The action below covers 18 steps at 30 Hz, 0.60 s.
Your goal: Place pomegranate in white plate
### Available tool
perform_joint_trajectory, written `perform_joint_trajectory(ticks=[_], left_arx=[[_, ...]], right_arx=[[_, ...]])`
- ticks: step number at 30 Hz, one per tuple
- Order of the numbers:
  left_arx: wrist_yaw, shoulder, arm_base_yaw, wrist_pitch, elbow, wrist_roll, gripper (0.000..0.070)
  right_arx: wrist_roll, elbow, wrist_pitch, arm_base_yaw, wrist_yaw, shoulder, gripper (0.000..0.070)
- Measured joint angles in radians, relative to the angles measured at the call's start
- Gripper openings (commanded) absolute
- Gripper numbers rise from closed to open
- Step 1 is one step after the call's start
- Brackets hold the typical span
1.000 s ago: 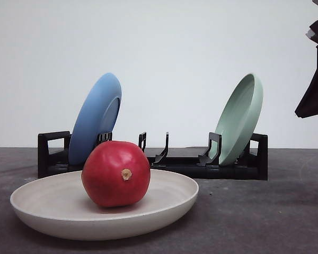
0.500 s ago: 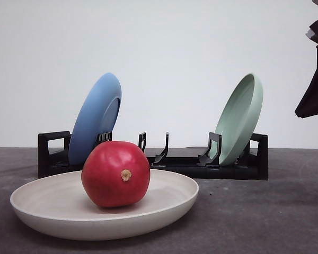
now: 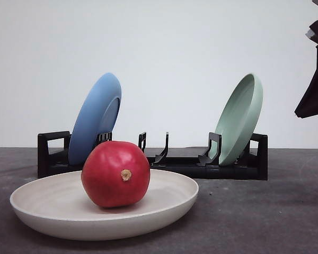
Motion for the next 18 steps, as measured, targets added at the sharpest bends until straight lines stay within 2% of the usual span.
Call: perform_joint_trajectory(ticks=[18], left_arx=[[0.0,0.0,0.0,0.021,-0.028,-0.003,0.0025]], right_arx=[[0.0,0.0,0.0,0.0,0.0,0.0,0.0016]])
